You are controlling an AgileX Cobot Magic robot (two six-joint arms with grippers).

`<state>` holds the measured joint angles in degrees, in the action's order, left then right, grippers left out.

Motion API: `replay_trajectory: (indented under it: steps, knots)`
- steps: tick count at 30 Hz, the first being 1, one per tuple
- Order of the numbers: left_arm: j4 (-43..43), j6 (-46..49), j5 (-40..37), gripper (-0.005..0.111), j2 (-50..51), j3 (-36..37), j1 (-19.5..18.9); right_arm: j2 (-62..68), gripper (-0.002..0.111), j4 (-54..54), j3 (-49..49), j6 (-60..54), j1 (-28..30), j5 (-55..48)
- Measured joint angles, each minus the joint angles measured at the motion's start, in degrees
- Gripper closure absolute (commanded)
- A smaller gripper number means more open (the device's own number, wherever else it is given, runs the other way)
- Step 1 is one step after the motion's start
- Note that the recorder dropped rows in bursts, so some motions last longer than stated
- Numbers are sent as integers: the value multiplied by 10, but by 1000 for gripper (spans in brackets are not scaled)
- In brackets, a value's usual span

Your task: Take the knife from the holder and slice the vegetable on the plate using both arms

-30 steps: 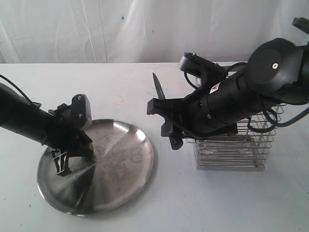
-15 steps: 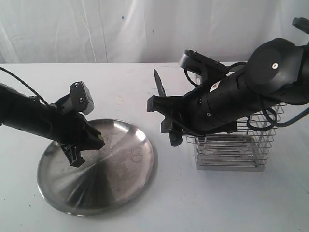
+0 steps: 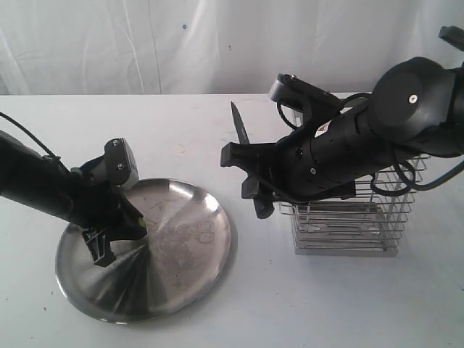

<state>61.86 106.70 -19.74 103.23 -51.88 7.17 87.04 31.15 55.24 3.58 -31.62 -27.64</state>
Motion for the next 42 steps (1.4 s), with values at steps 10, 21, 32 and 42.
replay_trajectory:
  steps: [10,21,32,42]
  knots:
    - [0,-19,-16,45,0,0,0,0,108,0,0,0,0,1]
    - [-1,-40,-2,38,-8,-11,0,0,108,0,0,0,0,1]
    - [-1,-168,126,106,-133,-39,-41,0,108,0,0,-1,-18,26]
    - [0,-507,37,106,-141,14,-137,58,108,-4,0,14,-163,28]
